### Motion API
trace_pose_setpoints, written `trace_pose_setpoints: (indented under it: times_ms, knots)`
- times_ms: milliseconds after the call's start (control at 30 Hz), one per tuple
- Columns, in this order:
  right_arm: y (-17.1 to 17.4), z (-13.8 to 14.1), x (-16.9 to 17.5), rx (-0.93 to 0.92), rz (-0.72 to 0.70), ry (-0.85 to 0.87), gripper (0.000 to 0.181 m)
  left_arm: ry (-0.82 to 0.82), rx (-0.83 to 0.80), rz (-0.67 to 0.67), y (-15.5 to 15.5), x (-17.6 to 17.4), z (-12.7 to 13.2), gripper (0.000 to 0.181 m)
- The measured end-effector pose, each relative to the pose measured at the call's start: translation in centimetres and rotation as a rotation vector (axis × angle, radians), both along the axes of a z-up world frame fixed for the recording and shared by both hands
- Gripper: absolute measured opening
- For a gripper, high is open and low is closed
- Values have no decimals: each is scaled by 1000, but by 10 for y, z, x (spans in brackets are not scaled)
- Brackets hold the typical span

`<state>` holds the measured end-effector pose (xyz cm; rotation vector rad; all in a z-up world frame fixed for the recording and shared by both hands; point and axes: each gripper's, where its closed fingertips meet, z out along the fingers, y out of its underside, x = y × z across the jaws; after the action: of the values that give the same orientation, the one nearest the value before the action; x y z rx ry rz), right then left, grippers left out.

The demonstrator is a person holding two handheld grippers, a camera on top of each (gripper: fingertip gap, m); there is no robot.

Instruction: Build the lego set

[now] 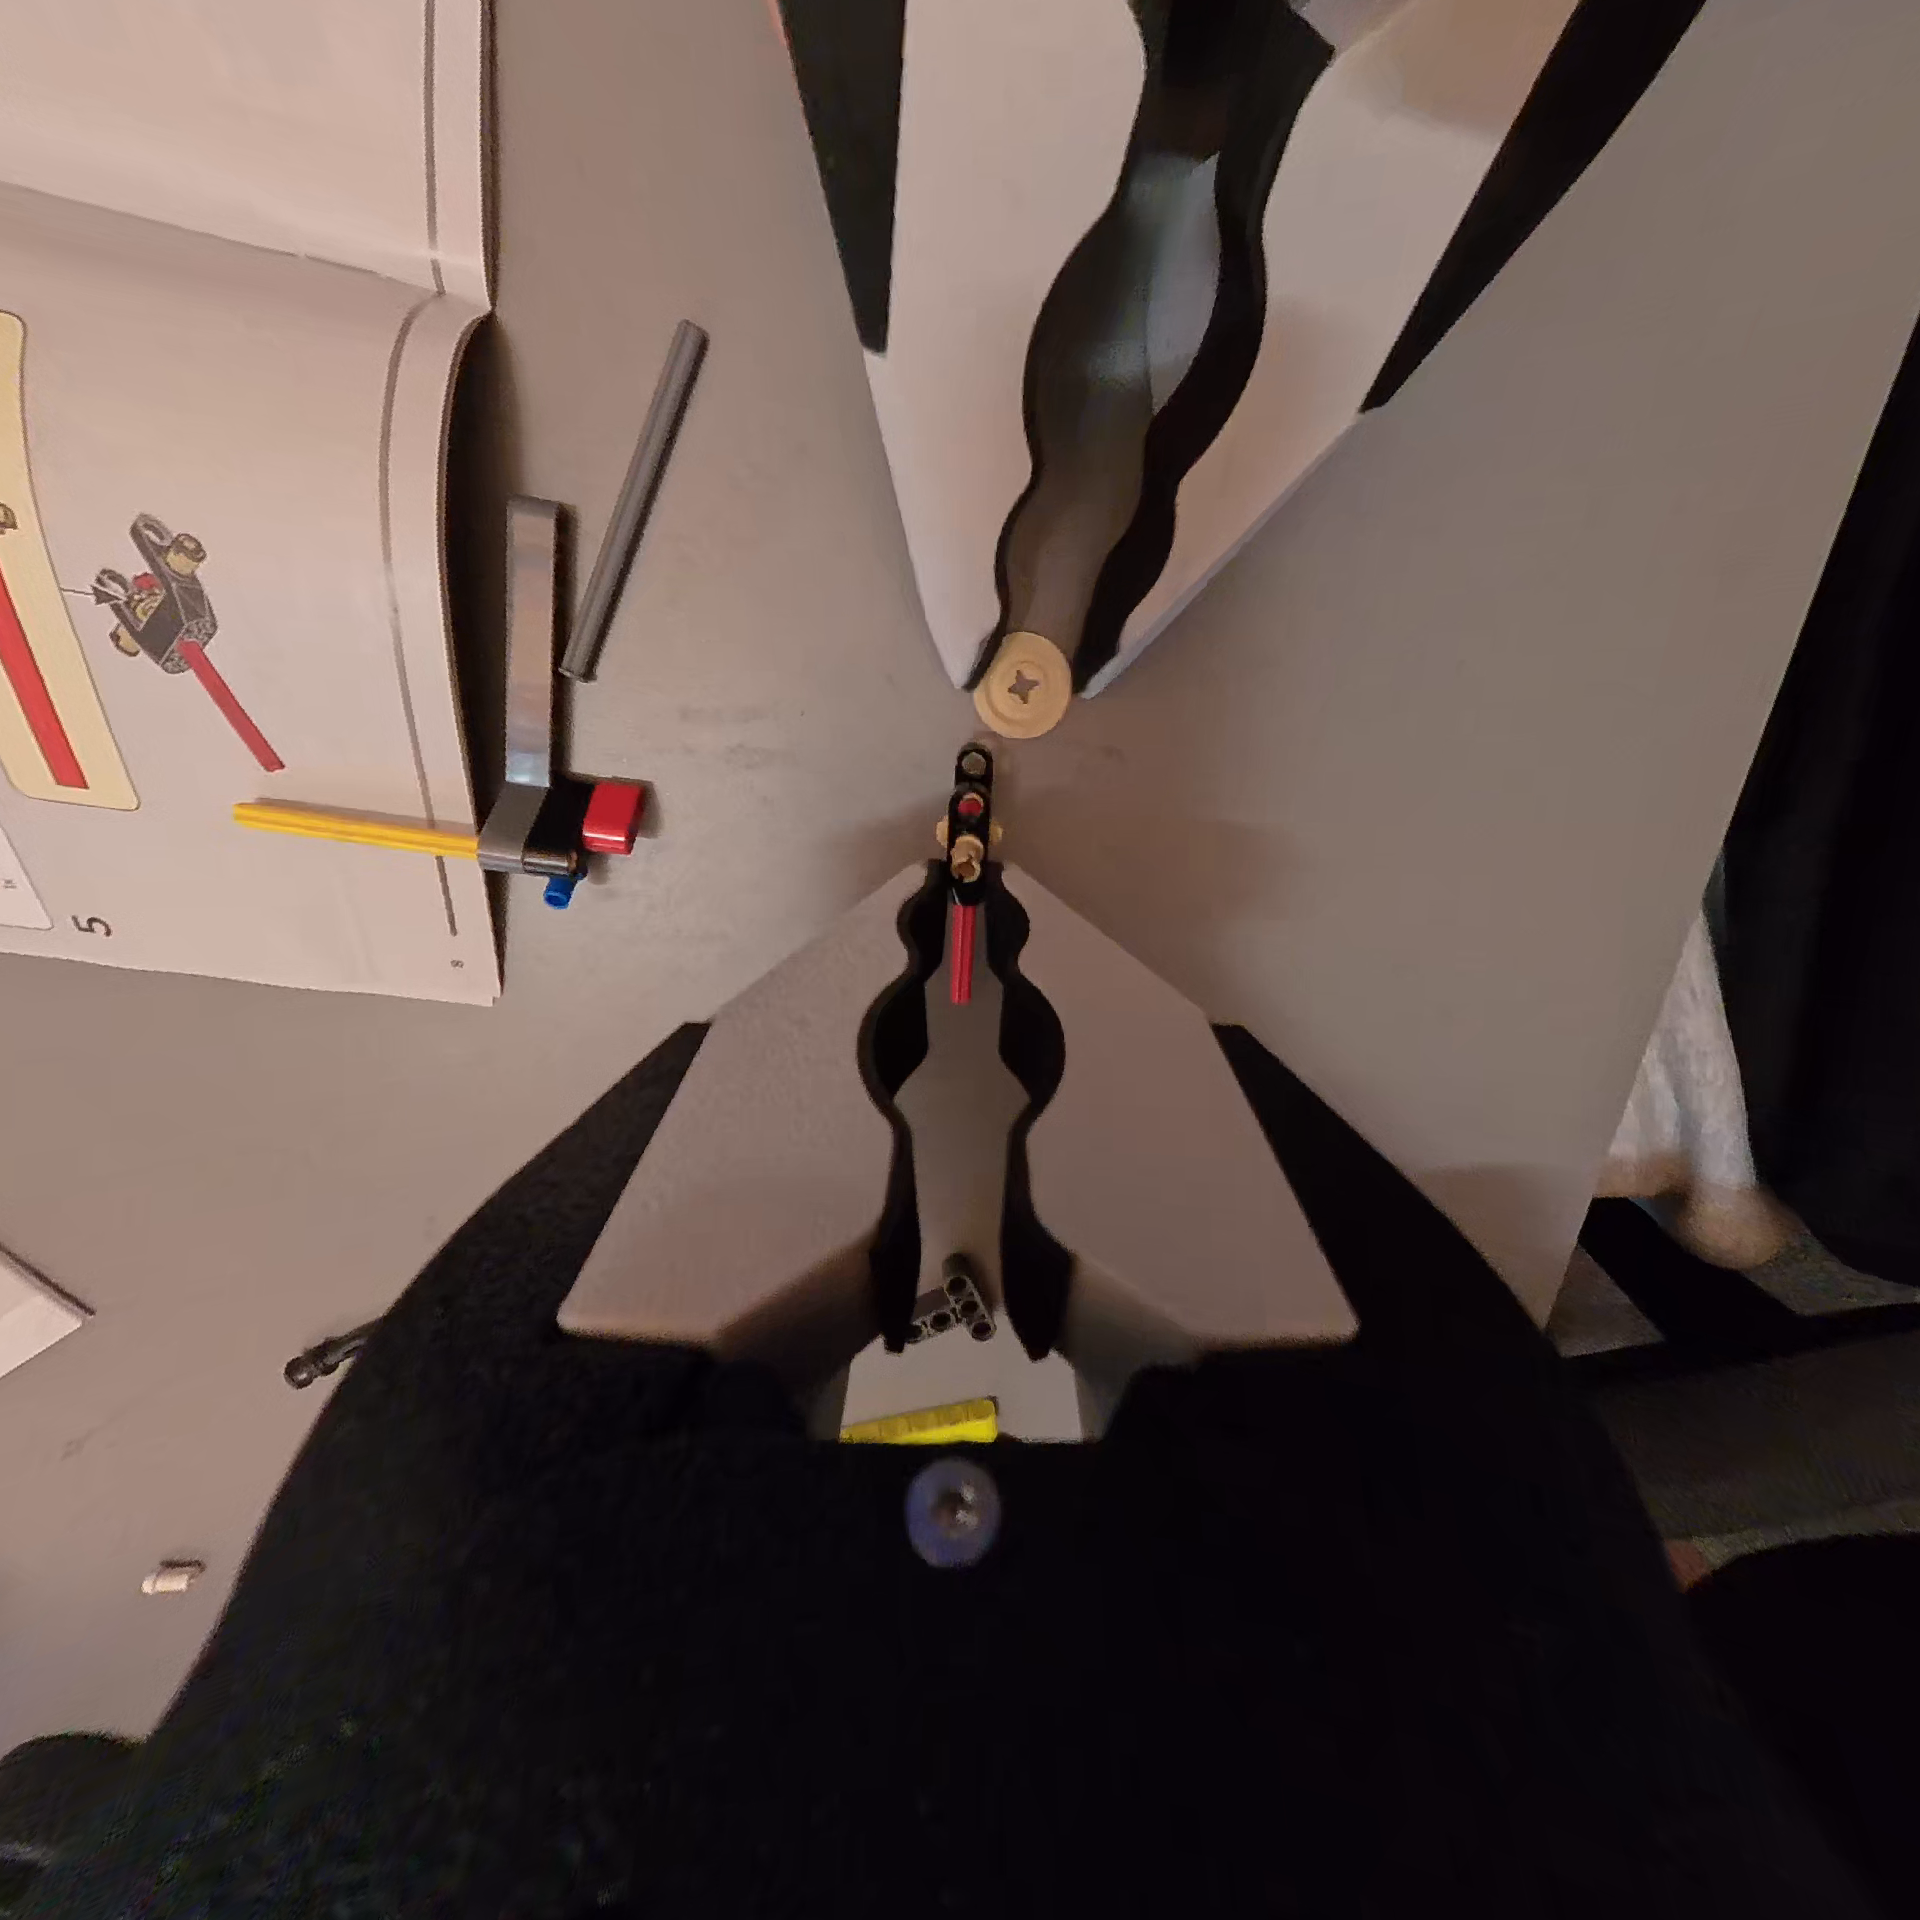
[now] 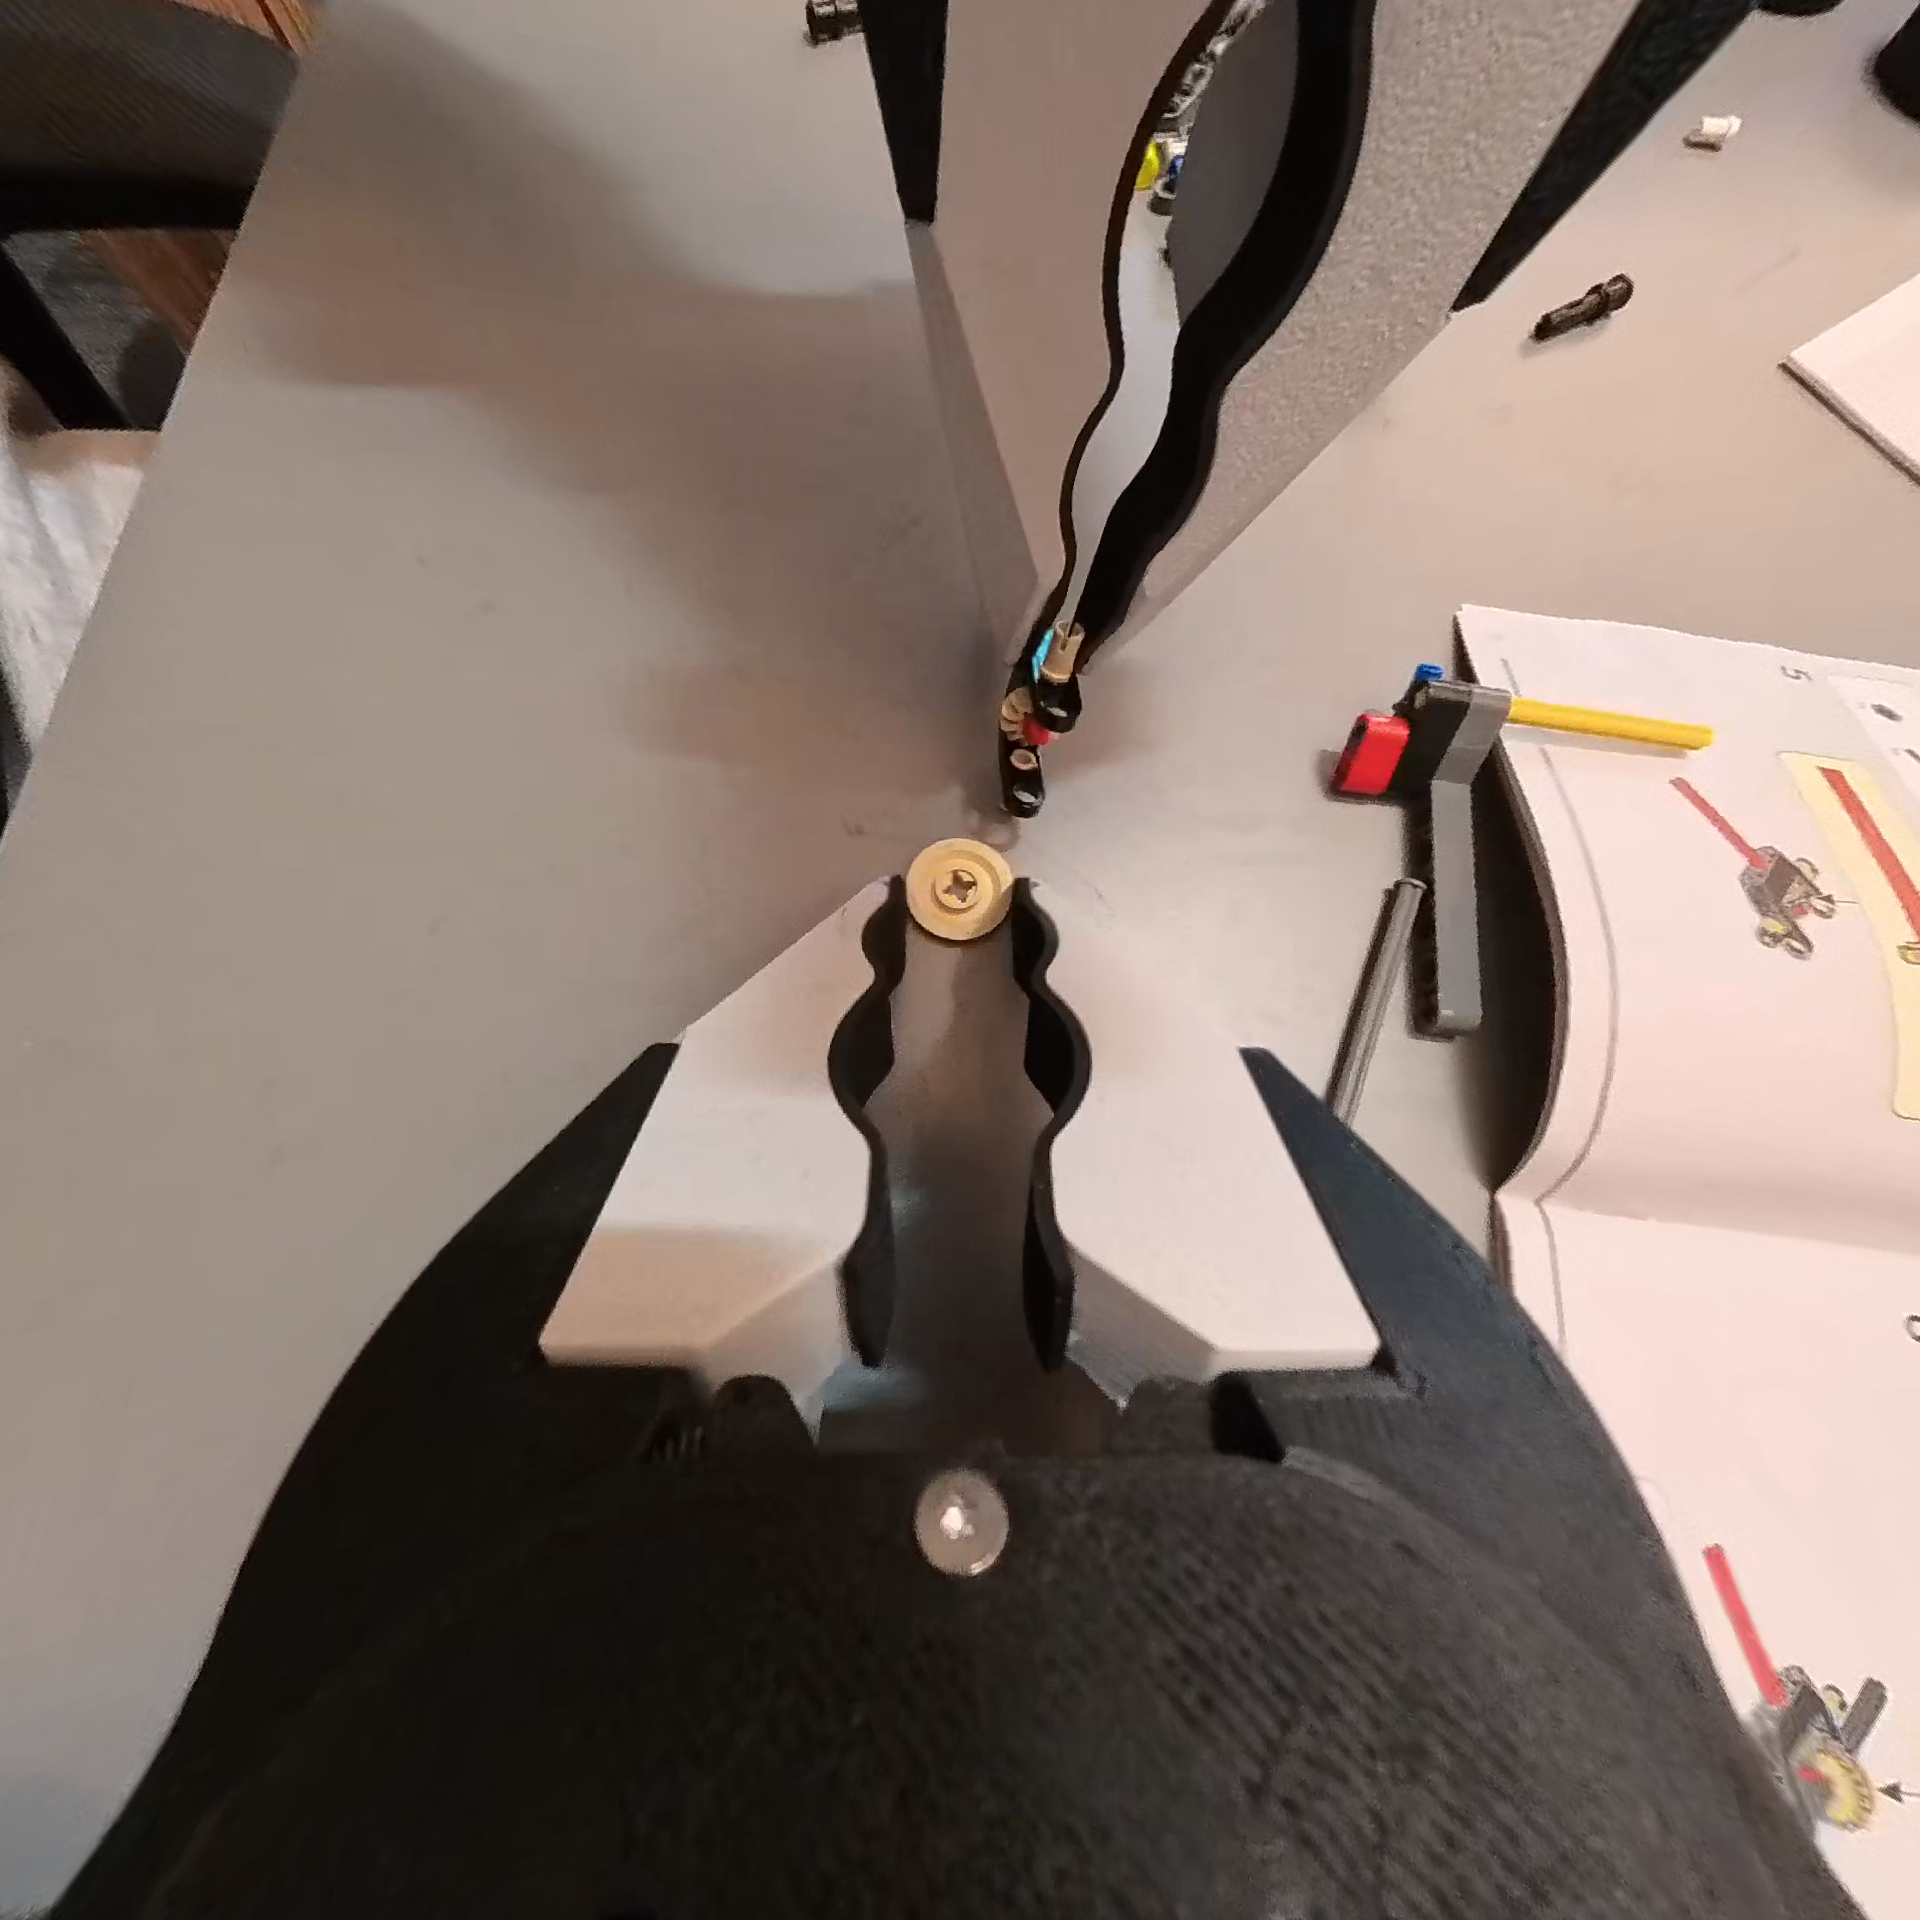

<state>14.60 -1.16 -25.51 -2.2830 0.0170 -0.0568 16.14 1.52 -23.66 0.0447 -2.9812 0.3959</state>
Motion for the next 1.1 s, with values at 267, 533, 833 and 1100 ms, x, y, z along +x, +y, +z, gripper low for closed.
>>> trace_pose_setpoints:
  times_ms: [267, 533, 833, 1100]
  knots:
    - [2, 15, 11, 95, -34, -53, 18, -7, 15, -16, -3, -1, 0, 5]
    - [8, 15, 9, 91, -27, -66, 18, -16, 18, -26, -6, -2, 1, 5]
    - [9, 14, 11, 86, -33, -67, 18, -28, 21, -36, -5, -1, 1, 5]
    - [10, 5, 10, 26, -22, -105, 17, -22, 12, -33, -6, -2, 0, 5]
